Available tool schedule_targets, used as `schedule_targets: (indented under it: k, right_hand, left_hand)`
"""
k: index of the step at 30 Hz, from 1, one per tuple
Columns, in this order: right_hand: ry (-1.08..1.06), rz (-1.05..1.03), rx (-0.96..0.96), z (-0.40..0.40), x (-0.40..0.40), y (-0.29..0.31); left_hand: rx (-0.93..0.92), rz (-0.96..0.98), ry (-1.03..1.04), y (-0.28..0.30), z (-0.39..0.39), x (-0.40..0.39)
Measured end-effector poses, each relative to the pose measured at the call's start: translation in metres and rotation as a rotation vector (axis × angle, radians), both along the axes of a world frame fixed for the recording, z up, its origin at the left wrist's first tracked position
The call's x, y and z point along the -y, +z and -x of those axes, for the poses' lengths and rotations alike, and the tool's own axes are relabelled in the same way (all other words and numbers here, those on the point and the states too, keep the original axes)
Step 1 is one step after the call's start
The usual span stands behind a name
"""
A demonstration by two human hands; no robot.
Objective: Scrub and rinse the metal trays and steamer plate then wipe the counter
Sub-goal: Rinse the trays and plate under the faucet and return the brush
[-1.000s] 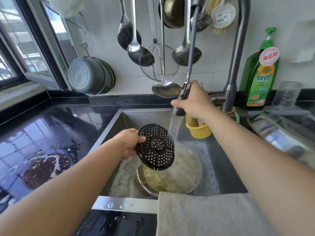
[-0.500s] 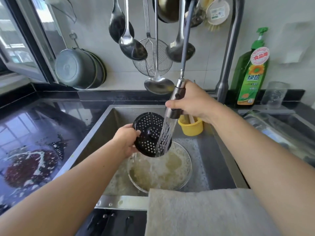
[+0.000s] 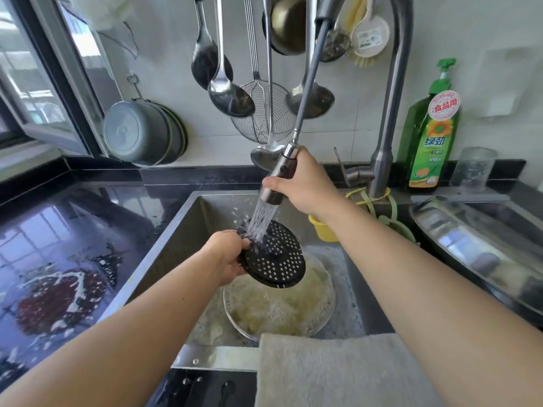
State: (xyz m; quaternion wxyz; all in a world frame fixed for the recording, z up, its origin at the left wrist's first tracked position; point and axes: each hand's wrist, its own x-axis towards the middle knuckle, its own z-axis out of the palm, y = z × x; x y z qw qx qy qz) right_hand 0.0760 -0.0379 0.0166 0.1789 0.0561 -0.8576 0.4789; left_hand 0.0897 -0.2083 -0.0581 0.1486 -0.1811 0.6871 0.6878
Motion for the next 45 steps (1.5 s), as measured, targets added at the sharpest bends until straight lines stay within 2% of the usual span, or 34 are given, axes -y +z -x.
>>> schedule_targets:
  k: [5,9,17,22,24,26,28,30,33,35,36,39,42,43,45]
  right_hand:
    - [0.069,-0.077,0.062,-0.020,-0.030,0.001]
    - [0.030,-0.151,0.092,-0.028,-0.049,0.004]
    - [-0.091,-0.194,0.006,-0.013,-0.018,-0.004]
    - [-0.081,-0.161,-0.002,-0.017,-0.014,-0.005]
    - [0.000,-0.137,0.040,-0.019,-0.022,0.000]
    - [0.191,-0.159,0.165,-0.018,-0.040,0.010]
    - [0.282,-0.336,0.252,-0.008,-0.065,0.019]
    - [0.144,-0.605,0.245,0.014,-0.090,0.023]
    - [-0.048,-1.148,0.272,0.046,-0.117,0.015]
    - [-0.110,-1.486,0.251,0.063,-0.127,0.006]
    - [-0.171,-1.575,0.218,0.068,-0.128,0.006]
    - [-0.308,-1.626,0.196,0.069,-0.123,0.013]
    - [-0.265,-1.549,0.254,0.066,-0.125,0.017]
    - [-0.233,-1.489,0.281,0.058,-0.126,0.020]
    - [-0.192,-1.350,0.245,0.032,-0.130,0.025]
  left_hand:
    - [-0.054,-0.024,0.038,0.004,0.000,-0.008]
    - [-0.058,-0.038,0.061,0.007,-0.004,-0.010]
    - [-0.018,-0.026,0.068,0.012,-0.007,0.000]
    - [0.026,0.005,0.071,0.014,-0.002,0.010]
    - [0.037,0.049,0.028,0.018,-0.001,0.012]
    - [0.020,0.097,-0.022,0.024,0.001,0.014]
    - [-0.022,0.145,-0.065,0.028,0.006,0.016]
    - [-0.078,0.278,-0.080,0.032,0.011,0.015]
    - [-0.171,0.543,-0.117,0.033,0.017,0.016]
    - [-0.197,0.590,-0.144,0.036,0.017,0.017]
    - [-0.194,0.585,-0.150,0.037,0.018,0.019]
    - [-0.182,0.553,-0.141,0.036,0.017,0.030]
    - [-0.192,0.550,-0.122,0.034,0.013,0.039]
    - [-0.223,0.599,-0.126,0.033,0.010,0.041]
    - [-0.295,0.834,-0.166,0.032,0.005,0.043]
